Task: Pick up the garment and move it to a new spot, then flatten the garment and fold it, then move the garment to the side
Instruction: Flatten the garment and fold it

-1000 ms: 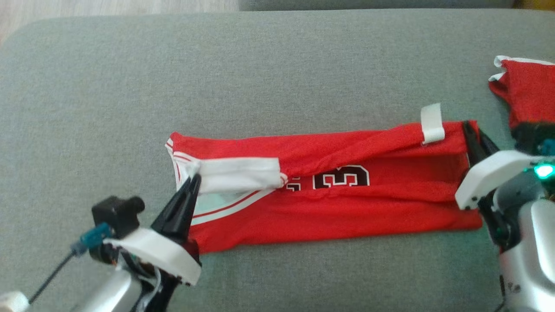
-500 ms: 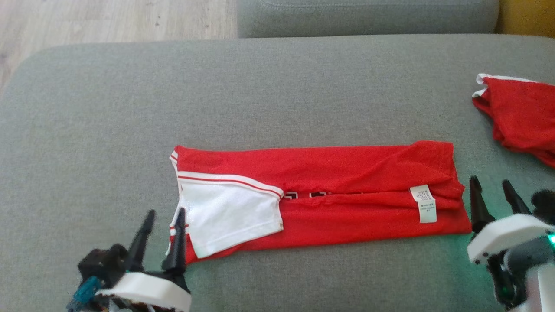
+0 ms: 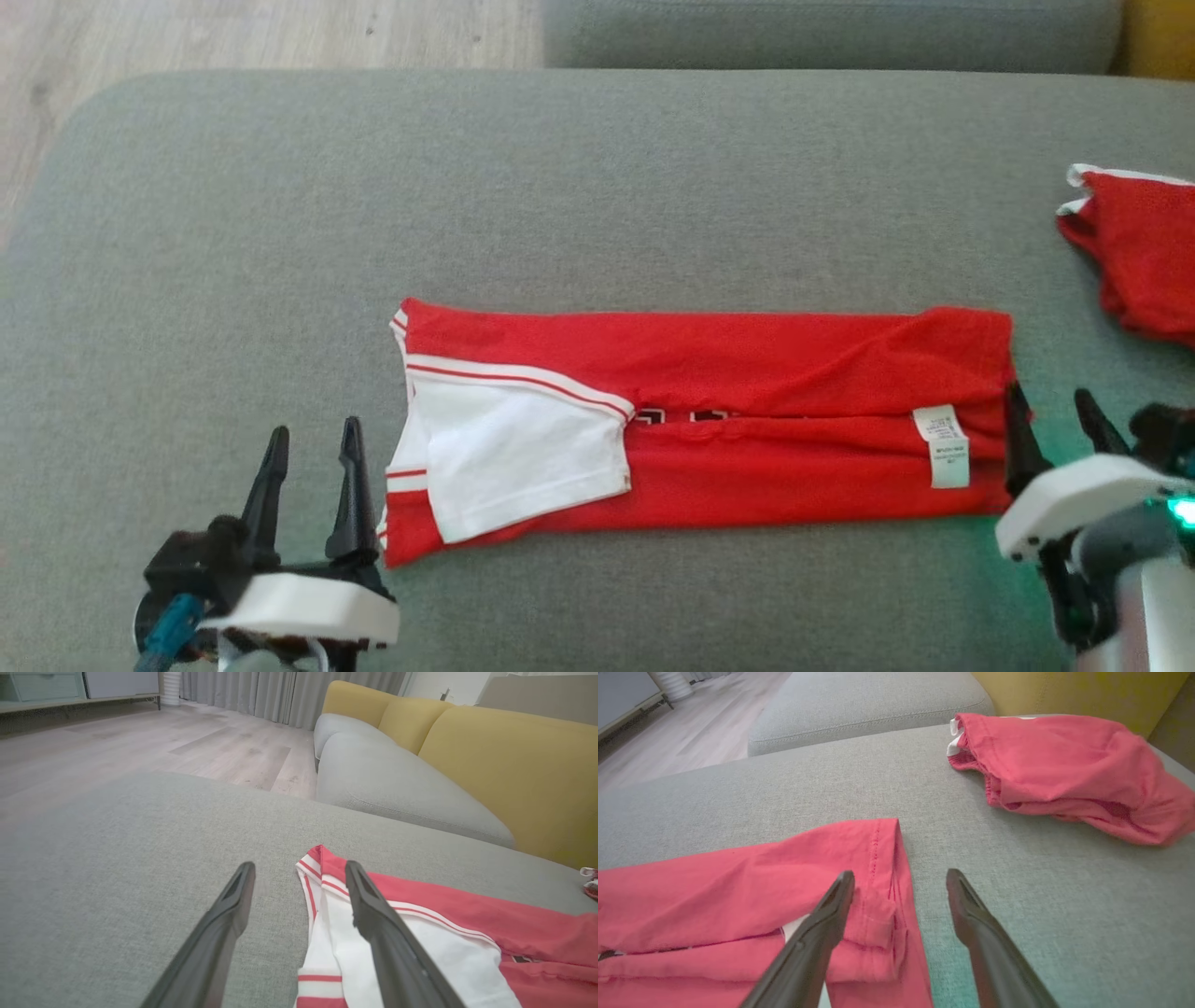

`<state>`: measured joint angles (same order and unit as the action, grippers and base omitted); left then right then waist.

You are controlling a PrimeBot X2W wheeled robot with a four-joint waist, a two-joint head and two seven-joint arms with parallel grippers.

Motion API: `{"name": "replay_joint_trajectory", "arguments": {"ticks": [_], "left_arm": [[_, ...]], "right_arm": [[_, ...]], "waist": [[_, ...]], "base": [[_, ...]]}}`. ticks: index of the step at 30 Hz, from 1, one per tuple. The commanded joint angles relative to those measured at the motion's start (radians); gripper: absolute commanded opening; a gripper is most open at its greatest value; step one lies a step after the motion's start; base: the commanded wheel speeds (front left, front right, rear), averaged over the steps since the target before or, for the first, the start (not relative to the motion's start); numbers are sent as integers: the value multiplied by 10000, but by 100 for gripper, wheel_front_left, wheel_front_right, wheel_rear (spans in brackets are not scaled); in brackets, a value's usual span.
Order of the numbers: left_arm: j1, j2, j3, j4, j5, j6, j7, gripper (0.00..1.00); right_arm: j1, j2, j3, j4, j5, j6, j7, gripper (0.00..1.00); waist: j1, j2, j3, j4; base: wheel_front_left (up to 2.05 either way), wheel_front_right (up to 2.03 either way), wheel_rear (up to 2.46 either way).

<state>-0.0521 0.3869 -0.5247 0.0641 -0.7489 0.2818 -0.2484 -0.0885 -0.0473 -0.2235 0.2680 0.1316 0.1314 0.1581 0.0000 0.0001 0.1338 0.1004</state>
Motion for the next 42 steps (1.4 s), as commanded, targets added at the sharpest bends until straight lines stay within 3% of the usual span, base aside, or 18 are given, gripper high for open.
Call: {"name": "replay_joint_trajectory", "arguments": {"ticks": [1,8,17,19,20,21,22,30,38,42], "left_arm": [[-150,111,459,-337,177,78,-120,100],[-216,59,471,-504,372,25,-125,100],[-172,103,506,-745,465,102,-127,100],[-181,121,523,-807,492,124,-127,100],[-189,124,524,-837,507,132,-128,100],[-195,130,528,-865,520,142,-128,100],[-197,138,537,-892,532,156,-128,100],[-200,217,562,-1003,604,264,-107,100],[-268,145,378,-953,645,230,-40,100],[-324,99,323,-901,653,214,-35,100]], "right_arm": [[-689,-67,231,-112,-182,-7,-137,100],[-1070,-47,-265,1279,-985,-7,-304,100],[-740,-33,-209,2124,-912,-7,-652,100],[-707,-32,-92,2291,-820,-7,-713,42],[-715,-32,-39,2383,-774,-7,-746,33],[-748,-32,24,2470,-739,-7,-781,13],[-797,-32,99,2544,-690,-7,-826,0],[-1423,-31,46,2540,-692,-7,-1357,0],[-1538,-327,-879,780,-903,-7,-783,0],[-1439,-321,-823,158,-783,-7,-513,0]], "waist": [[0,-1,150,149],[0,-1,457,563],[0,-1,436,650],[0,-1,420,571],[0,-1,418,534],[0,-1,419,485],[0,-1,420,429],[0,-1,348,-52],[0,-1,183,-756],[0,-1,176,-920]], "base": [[0,0,0],[0,0,0],[0,0,0],[0,0,0],[0,0,0],[0,0,0],[0,0,0],[0,0,0],[0,0,0],[0,0,0]]}}
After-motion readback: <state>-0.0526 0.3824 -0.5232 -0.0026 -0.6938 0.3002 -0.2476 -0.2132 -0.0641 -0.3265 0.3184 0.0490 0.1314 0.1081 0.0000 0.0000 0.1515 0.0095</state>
